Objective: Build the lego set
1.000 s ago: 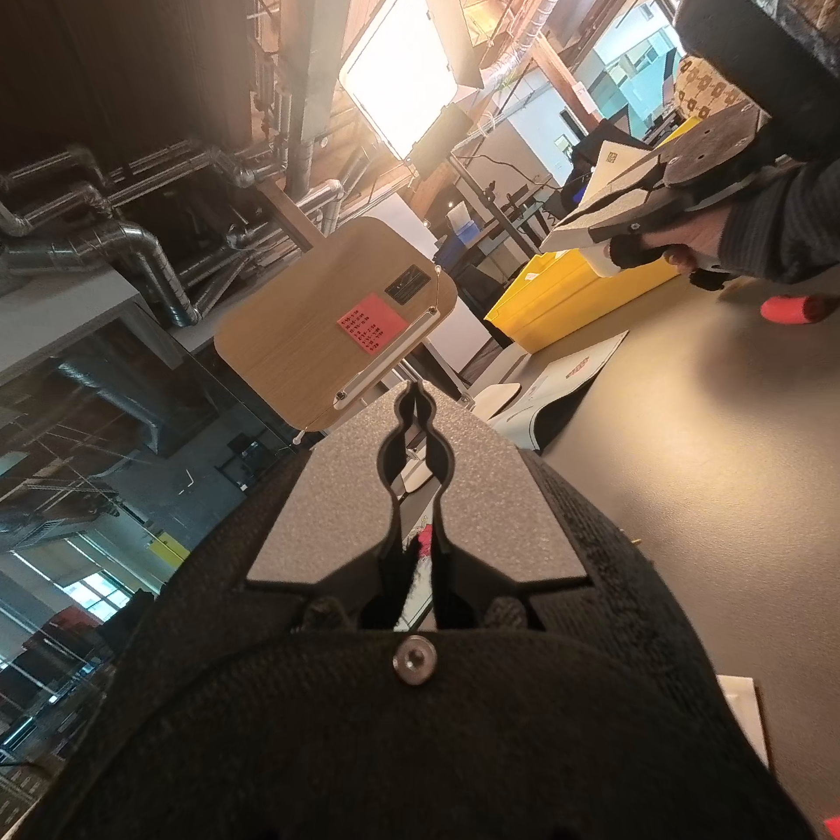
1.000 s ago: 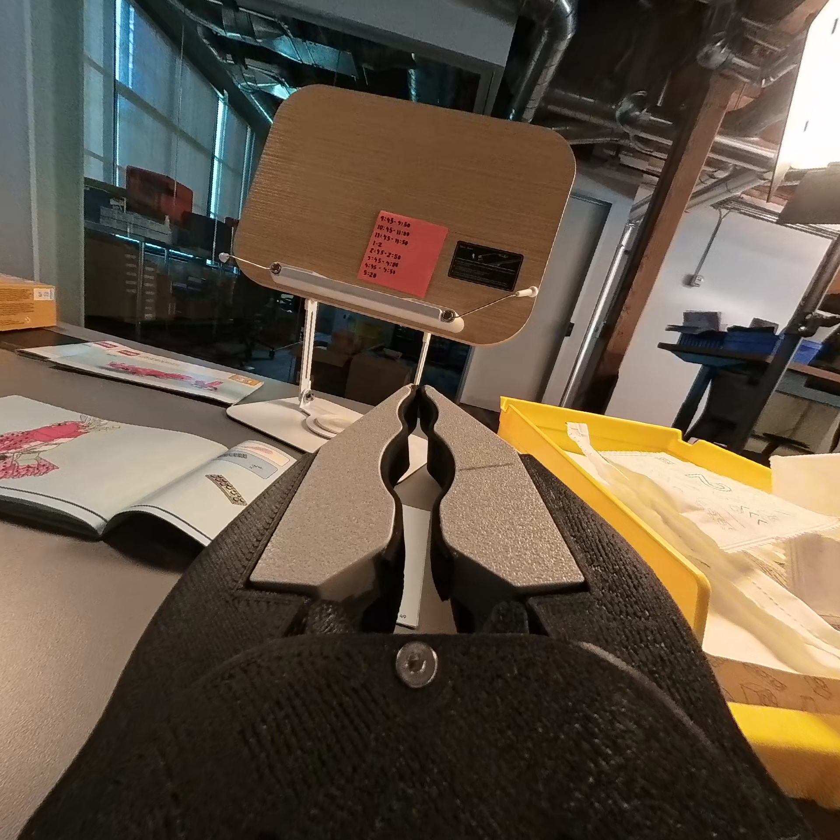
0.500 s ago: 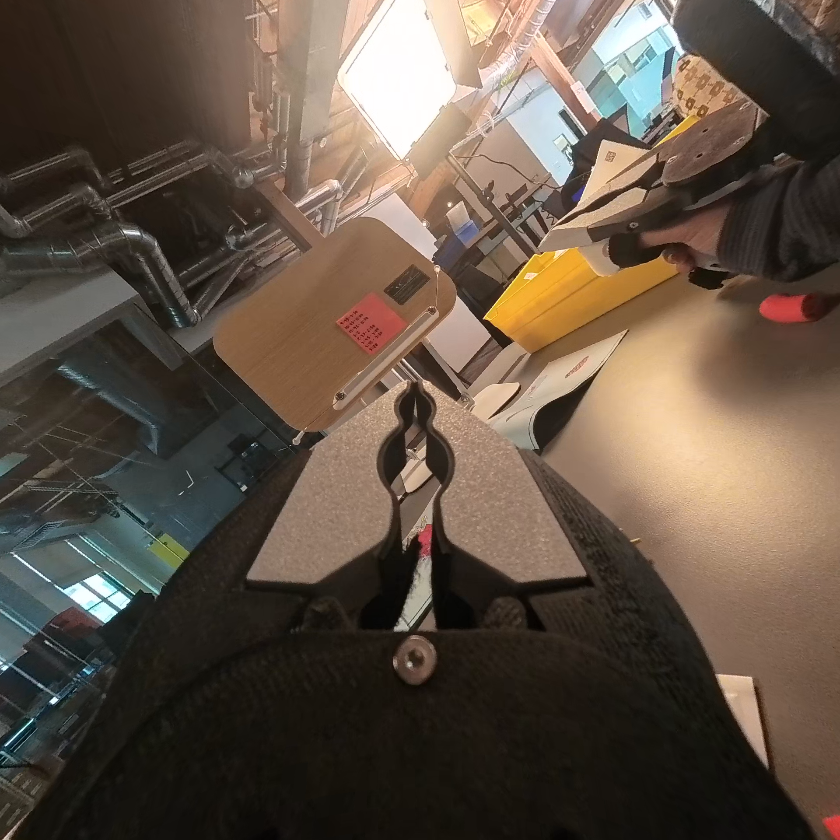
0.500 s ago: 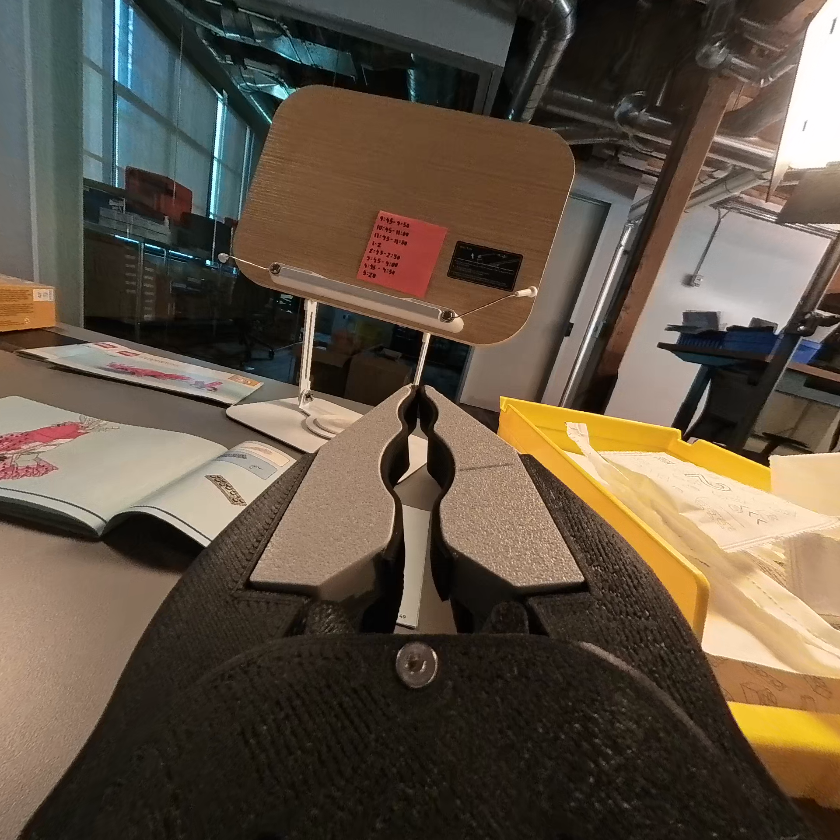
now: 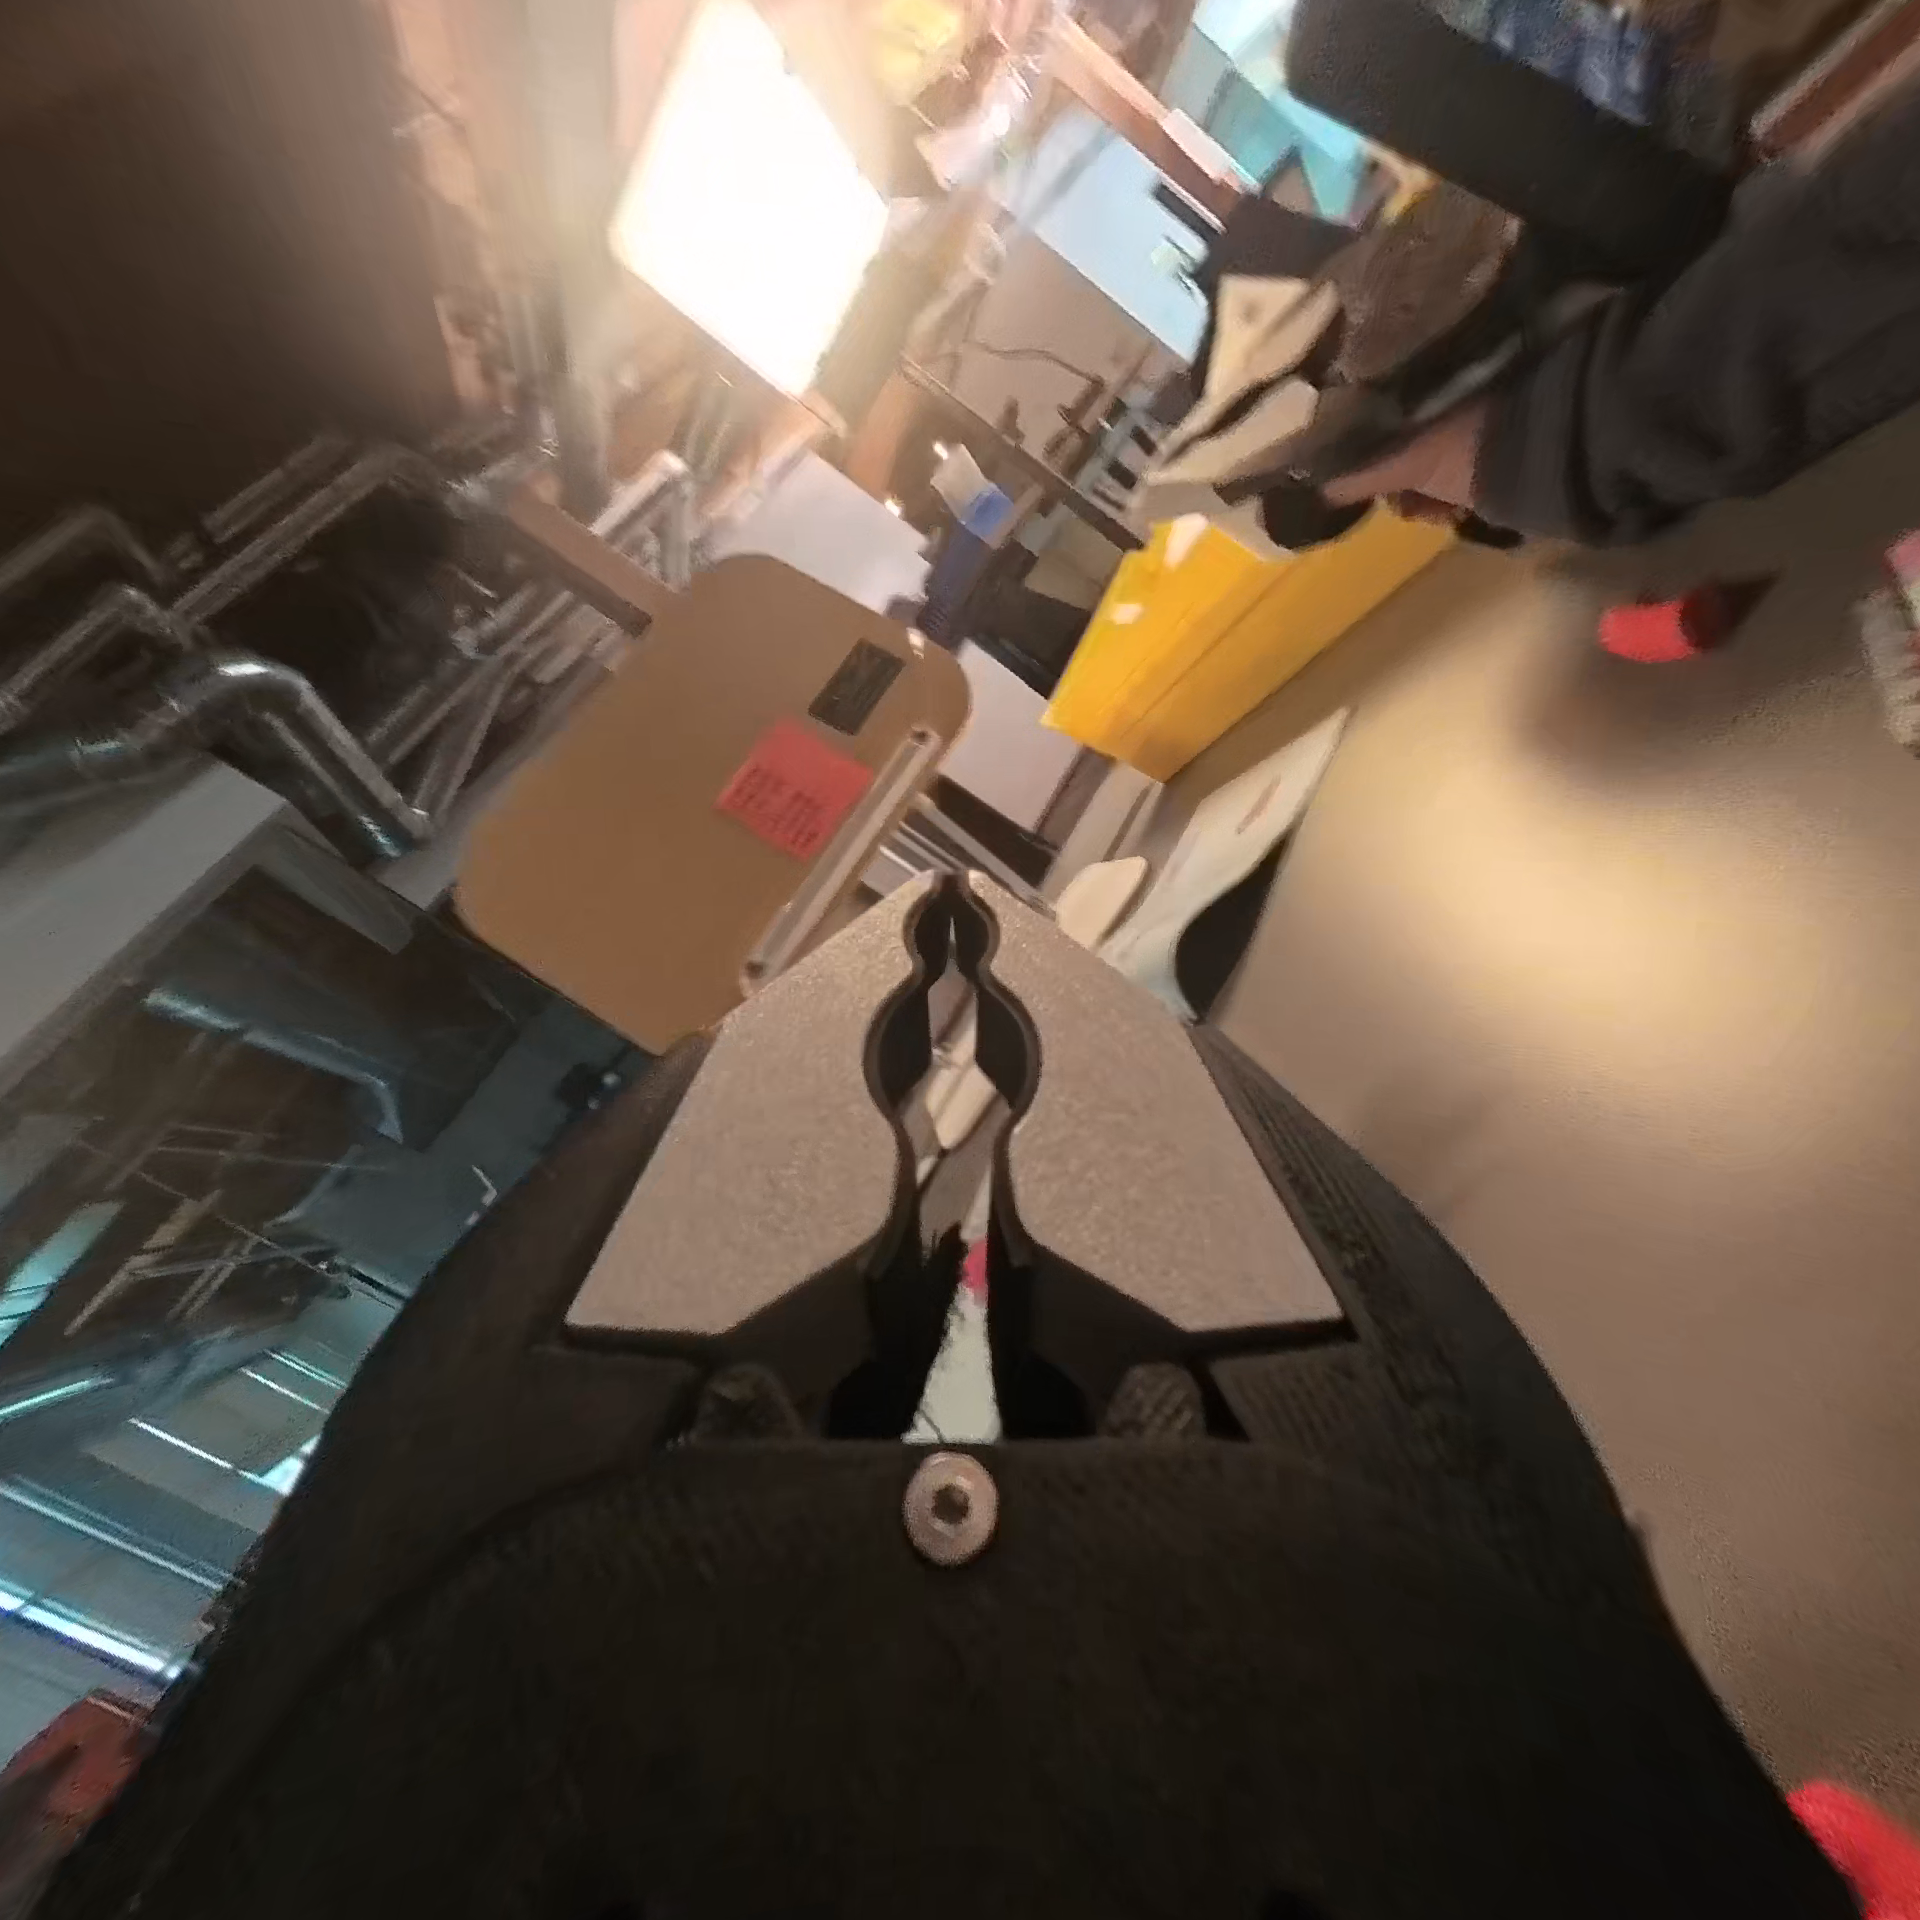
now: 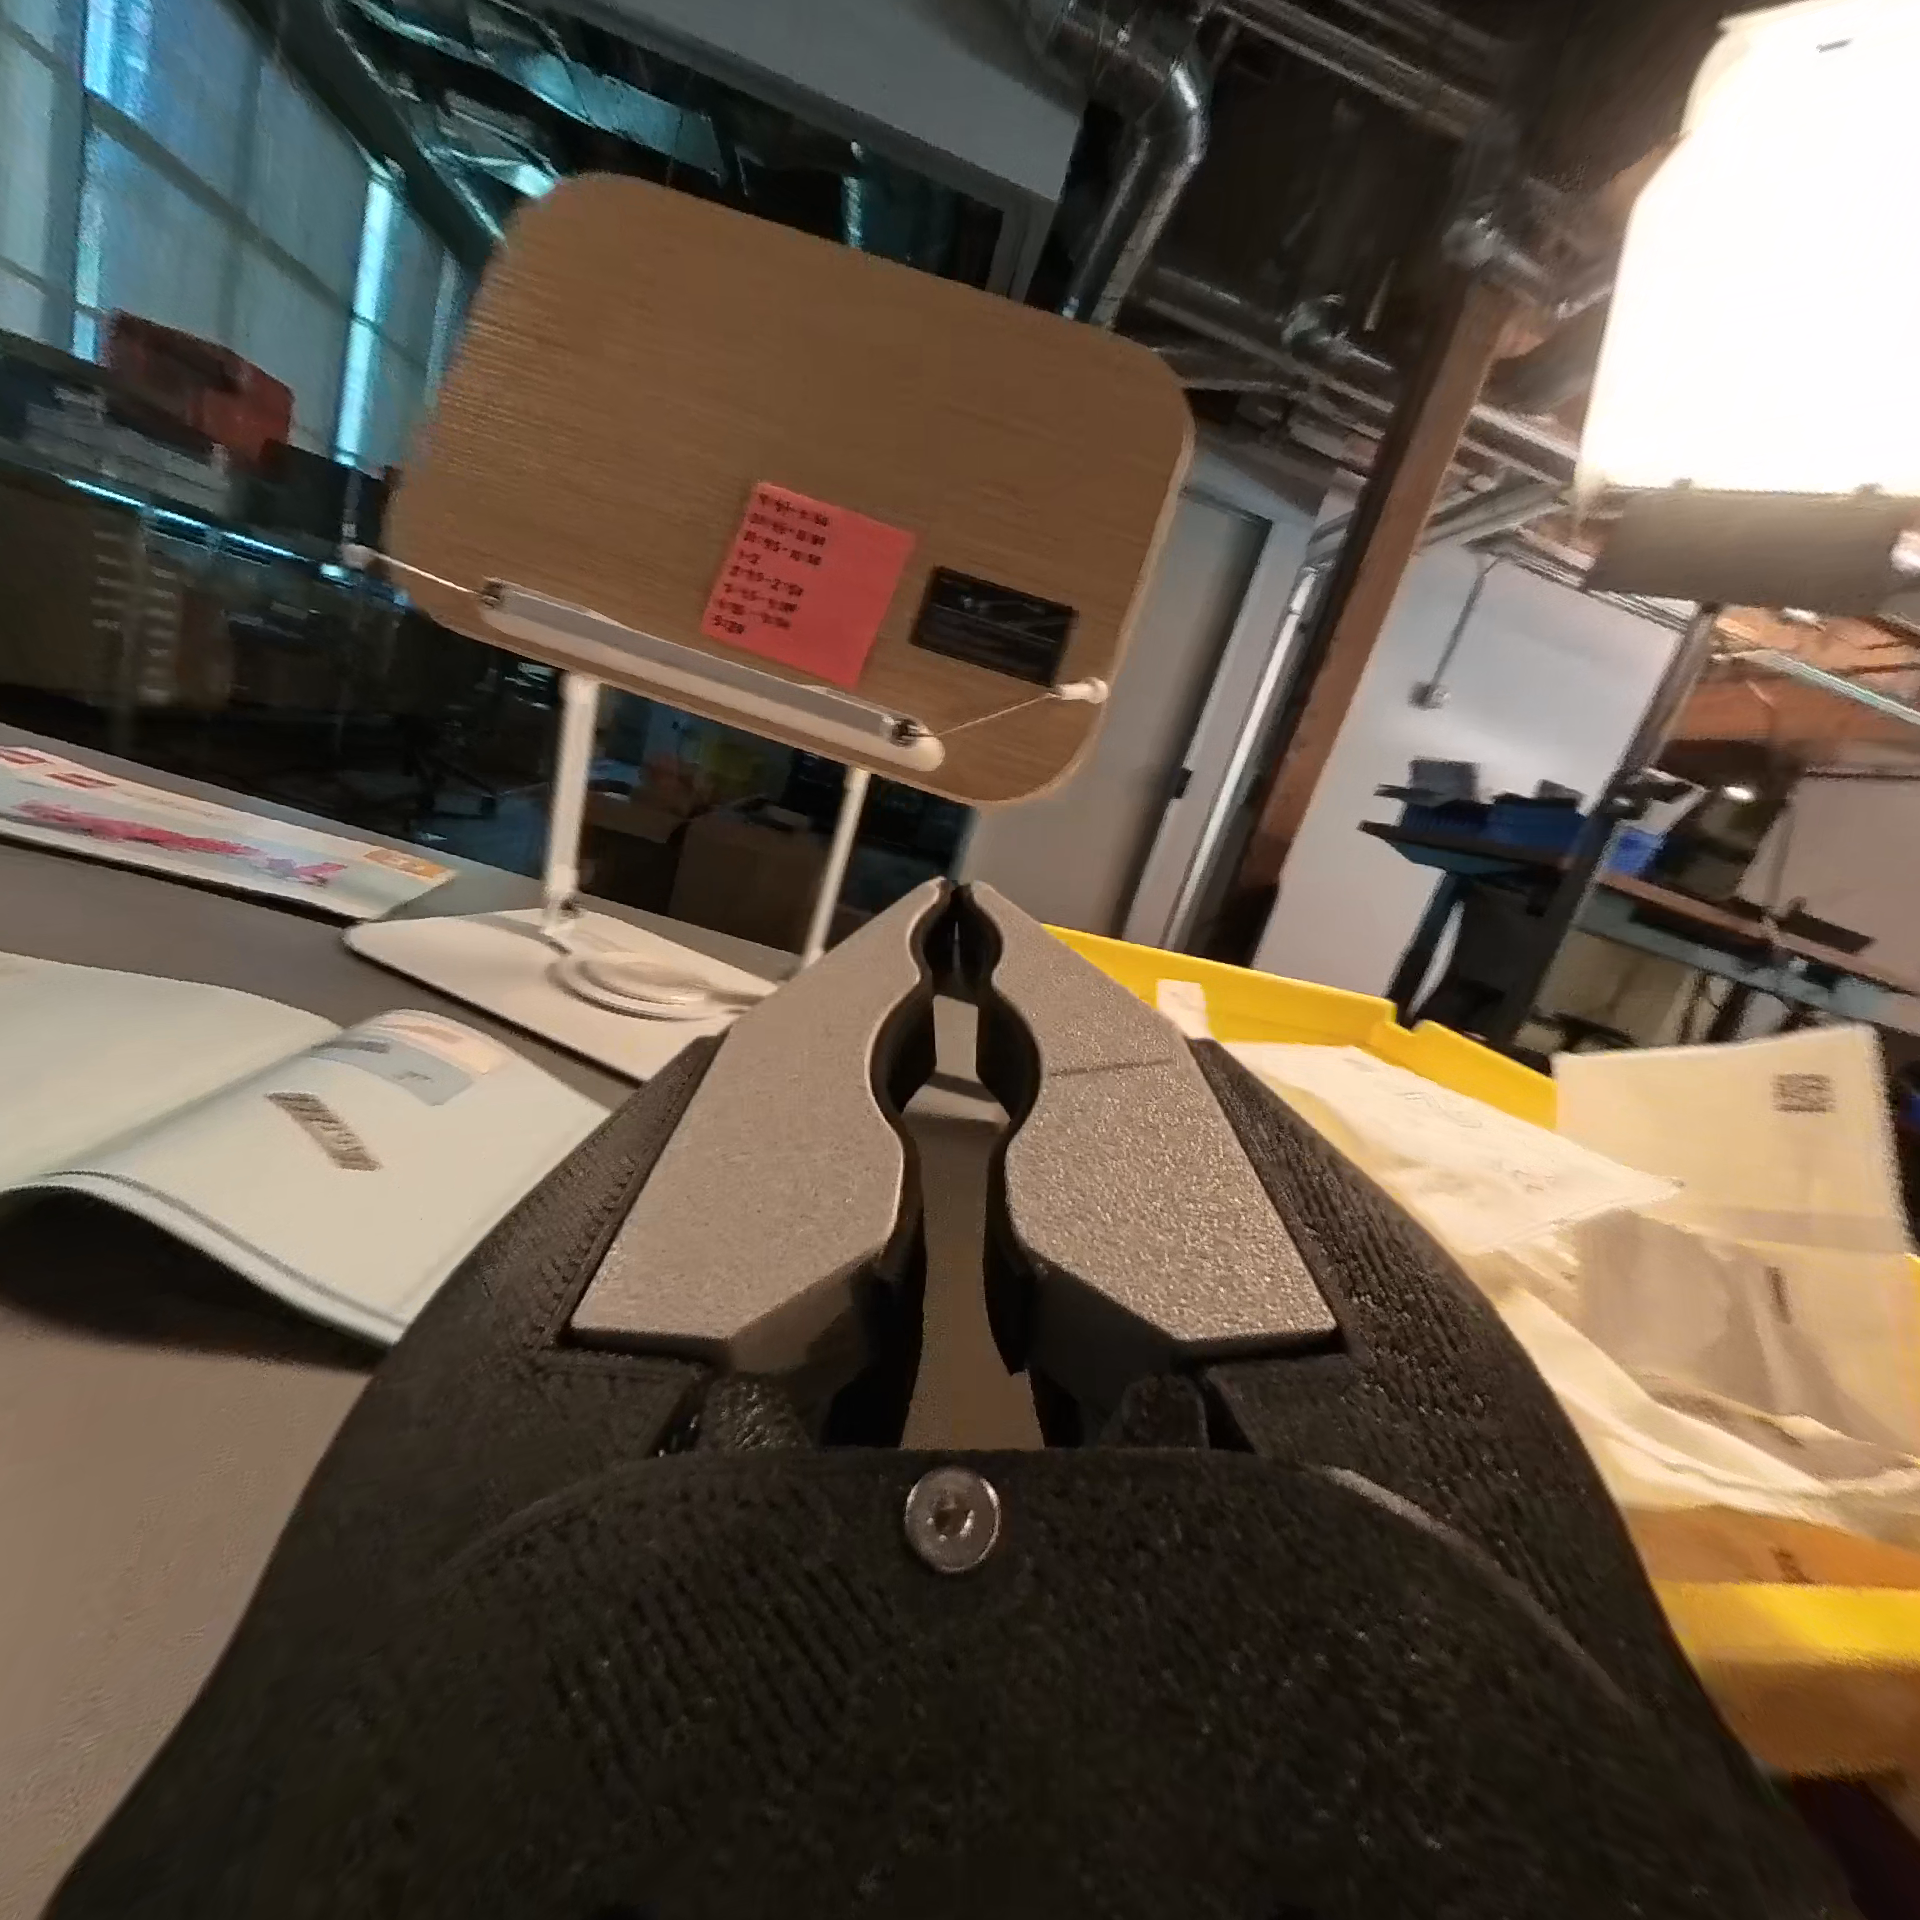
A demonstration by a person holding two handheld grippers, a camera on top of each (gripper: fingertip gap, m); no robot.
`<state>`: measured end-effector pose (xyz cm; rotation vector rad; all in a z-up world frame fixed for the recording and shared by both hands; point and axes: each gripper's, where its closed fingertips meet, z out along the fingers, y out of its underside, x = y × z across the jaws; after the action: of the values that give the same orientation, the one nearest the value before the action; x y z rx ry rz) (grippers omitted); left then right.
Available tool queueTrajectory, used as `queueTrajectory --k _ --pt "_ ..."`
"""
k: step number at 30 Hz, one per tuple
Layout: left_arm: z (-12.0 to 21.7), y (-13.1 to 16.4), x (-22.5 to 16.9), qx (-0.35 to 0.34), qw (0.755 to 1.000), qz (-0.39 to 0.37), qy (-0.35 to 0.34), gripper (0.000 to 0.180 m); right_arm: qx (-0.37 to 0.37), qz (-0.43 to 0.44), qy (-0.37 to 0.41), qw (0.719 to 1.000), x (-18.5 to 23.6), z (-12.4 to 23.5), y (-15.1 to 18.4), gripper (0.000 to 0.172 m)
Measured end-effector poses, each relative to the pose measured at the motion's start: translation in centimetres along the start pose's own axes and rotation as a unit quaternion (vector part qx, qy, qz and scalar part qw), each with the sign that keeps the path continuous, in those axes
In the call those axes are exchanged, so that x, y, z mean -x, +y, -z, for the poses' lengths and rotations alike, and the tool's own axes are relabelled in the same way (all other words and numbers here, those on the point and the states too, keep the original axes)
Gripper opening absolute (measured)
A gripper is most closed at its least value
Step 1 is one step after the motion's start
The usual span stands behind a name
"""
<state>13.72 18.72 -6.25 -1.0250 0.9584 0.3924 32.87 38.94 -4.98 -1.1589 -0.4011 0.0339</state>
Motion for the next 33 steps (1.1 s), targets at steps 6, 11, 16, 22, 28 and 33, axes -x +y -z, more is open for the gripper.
queueTrajectory --k 6,11,16,22,28,33 --pt "-5.4 -3.8 -4.0 0.064 0.987 0.101 0.106 0.000 -0.004 -0.009 0.046 0.999 -3.2 0.2 0.3 0.000" --pt "-13.2 1.4 -6.0 0.256 0.950 0.108 0.145 0.042 -0.008 0.019 0.020 1.000 -1.7 0.1 -0.1 0.000" --pt "-16.3 8.6 -9.7 0.404 0.883 0.089 0.221 0.073 -0.007 0.000 0.025 1.000 -2.1 0.1 0.1 0.000" --pt "-17.6 10.3 -10.6 0.433 0.878 0.082 0.187 0.054 -0.005 -0.015 0.022 1.000 -2.1 0.1 0.2 0.000" --pt "-17.9 10.9 -10.5 0.420 0.901 0.037 0.104 0.037 -0.001 -0.030 0.019 0.999 -2.0 0.1 0.3 0.000" --pt "-18.7 10.4 -9.7 0.375 0.925 0.032 0.054 0.017 0.005 -0.025 0.011 1.000 -1.5 -0.1 0.5 0.000"
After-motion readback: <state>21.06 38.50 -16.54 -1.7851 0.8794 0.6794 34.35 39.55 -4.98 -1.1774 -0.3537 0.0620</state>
